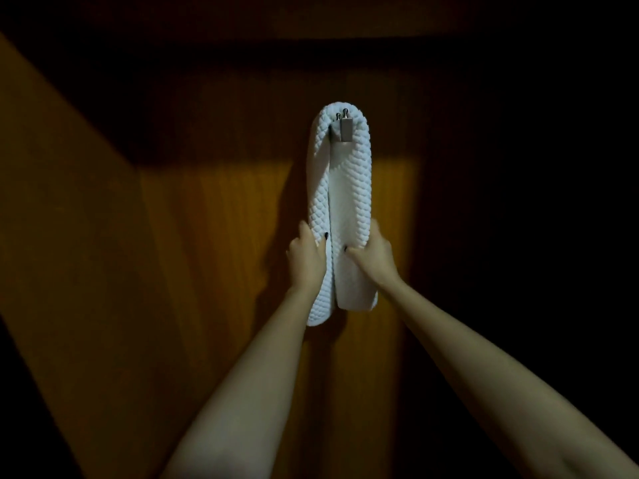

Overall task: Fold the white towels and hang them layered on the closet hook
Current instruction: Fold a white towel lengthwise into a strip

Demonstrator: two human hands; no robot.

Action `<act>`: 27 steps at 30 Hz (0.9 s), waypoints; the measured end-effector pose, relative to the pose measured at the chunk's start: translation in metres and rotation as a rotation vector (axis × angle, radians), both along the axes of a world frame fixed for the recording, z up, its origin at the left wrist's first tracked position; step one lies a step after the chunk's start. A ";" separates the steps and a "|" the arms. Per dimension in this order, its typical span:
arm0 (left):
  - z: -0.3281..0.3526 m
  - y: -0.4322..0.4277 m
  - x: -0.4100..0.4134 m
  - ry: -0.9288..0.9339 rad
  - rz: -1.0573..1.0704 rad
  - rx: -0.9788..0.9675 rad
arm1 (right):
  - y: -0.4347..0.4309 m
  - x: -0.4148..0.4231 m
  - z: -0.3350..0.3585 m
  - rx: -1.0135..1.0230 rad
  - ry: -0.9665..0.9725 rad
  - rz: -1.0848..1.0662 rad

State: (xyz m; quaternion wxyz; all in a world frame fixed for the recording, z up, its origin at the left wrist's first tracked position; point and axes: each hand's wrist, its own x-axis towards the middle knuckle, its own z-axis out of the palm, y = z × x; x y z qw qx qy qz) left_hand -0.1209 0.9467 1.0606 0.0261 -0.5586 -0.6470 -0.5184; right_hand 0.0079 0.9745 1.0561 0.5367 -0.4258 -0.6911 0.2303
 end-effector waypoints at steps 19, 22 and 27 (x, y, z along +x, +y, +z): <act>-0.055 -0.037 0.015 -0.382 -0.277 -0.178 | -0.025 0.043 -0.061 -0.154 -0.391 0.123; -0.065 -0.078 0.018 -0.260 -0.297 -0.164 | -0.054 0.060 -0.060 -0.141 -0.444 0.127; -0.097 -0.168 0.042 -0.140 -0.151 -0.160 | -0.122 0.088 -0.073 -0.162 -0.567 0.228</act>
